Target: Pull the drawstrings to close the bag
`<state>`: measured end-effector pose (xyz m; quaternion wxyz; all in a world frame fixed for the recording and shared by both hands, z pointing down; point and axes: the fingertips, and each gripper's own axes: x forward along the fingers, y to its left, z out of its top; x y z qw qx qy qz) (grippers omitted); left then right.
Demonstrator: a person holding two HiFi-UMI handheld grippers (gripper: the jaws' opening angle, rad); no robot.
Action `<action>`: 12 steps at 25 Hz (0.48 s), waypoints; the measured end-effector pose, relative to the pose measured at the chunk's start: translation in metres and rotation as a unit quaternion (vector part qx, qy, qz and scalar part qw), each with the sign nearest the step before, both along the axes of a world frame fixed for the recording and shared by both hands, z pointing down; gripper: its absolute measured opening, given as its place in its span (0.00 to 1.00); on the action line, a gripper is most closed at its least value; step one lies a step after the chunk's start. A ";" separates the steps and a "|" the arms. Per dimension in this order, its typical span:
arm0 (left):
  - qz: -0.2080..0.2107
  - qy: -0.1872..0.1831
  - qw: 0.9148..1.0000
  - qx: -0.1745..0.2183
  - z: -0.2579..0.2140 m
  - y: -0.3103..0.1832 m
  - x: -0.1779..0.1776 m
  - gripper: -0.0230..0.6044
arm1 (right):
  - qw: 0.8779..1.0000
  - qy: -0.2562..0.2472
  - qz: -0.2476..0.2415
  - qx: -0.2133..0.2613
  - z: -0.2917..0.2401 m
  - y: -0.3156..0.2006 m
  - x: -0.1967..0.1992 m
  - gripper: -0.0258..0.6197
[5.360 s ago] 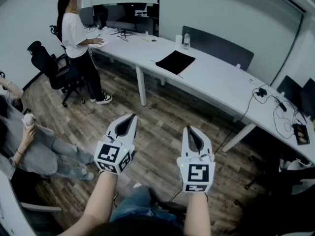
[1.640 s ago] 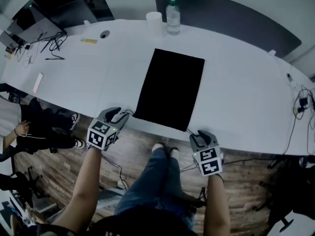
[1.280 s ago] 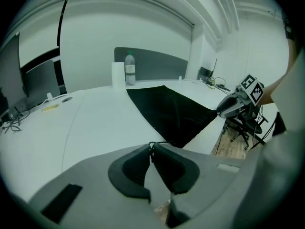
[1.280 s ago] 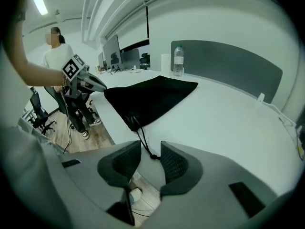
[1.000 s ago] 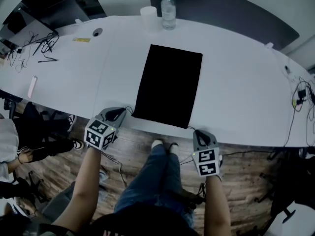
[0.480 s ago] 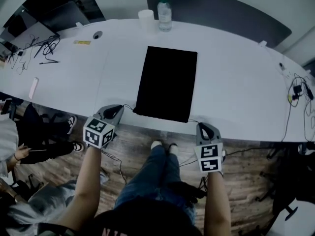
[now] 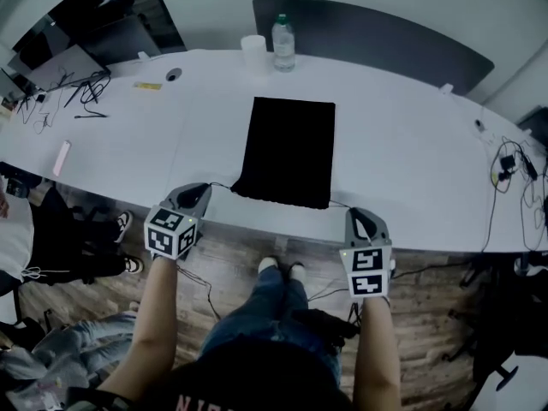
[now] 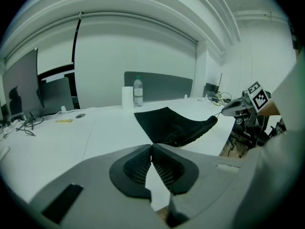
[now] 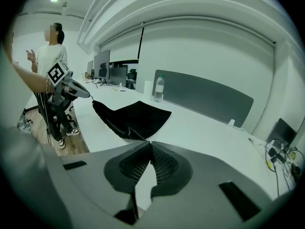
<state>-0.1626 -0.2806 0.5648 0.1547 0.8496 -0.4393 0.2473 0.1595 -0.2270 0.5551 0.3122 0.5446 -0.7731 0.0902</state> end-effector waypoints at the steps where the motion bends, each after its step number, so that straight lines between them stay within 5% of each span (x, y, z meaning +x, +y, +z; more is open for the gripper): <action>1: -0.004 0.001 1.000 0.003 -0.003 -0.001 0.000 0.05 | 1.000 0.001 0.001 0.005 -0.005 -0.002 0.002 0.04; 12: -0.021 0.005 0.999 0.041 -0.037 -0.018 -0.003 0.05 | 0.999 0.000 0.020 0.048 -0.047 -0.020 0.011 0.04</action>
